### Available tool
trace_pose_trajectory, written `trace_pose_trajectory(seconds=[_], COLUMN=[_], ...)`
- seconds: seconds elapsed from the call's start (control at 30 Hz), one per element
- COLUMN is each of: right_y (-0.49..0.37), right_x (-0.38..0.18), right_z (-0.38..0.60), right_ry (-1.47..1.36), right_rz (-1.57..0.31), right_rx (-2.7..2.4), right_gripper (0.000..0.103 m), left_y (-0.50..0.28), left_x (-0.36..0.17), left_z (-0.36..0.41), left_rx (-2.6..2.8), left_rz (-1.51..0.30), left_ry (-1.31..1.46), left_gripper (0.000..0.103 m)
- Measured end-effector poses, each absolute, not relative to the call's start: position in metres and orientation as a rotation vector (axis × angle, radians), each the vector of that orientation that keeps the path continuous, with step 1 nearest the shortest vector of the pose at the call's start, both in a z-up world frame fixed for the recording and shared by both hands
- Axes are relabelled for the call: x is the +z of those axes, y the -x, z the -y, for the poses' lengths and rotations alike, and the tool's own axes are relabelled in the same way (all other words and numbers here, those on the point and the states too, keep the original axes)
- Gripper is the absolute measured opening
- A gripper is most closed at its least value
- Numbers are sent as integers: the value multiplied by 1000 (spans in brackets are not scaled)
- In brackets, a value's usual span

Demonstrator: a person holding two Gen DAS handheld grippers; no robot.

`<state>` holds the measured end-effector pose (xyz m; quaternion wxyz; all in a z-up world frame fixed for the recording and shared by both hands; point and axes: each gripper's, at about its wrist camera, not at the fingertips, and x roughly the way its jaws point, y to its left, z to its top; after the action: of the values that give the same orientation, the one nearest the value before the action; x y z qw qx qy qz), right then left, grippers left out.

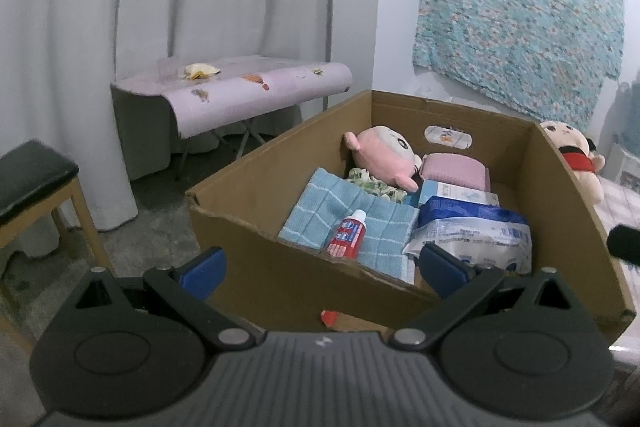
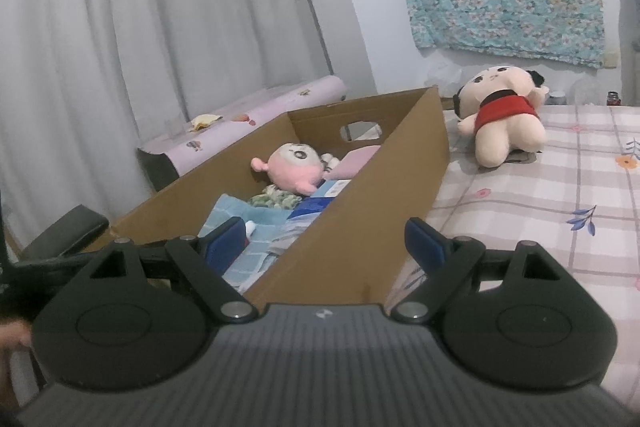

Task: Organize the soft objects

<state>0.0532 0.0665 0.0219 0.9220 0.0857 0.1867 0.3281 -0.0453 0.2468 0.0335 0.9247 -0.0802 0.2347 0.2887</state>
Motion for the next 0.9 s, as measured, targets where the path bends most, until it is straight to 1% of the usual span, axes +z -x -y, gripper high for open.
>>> trace_pose_trajectory(seconds=[0.17,0.33,0.6,0.77,0.9], right_y=[-56,-54,-57,-51,-52], right_x=[23,24,26,28,28], right_z=[-63,-80,-87,-94,-93], right_ry=[-223,-142,-170,-120,-122], right_rz=[-342,-311,-310,-295,-297], right_rx=[665,636,665,671,672], right_gripper=[87,87,87,87,87], left_y=[39,36,35,31,34], left_x=[36,35,38,41,40], left_z=[-246,-243,-245,-238,-239], left_rx=[564,566,538,567,578], left_rz=[-490,-481,-506,-507,-505], left_ry=[96,52,16,-36,-17], left_gripper=[103,103,103,103,103])
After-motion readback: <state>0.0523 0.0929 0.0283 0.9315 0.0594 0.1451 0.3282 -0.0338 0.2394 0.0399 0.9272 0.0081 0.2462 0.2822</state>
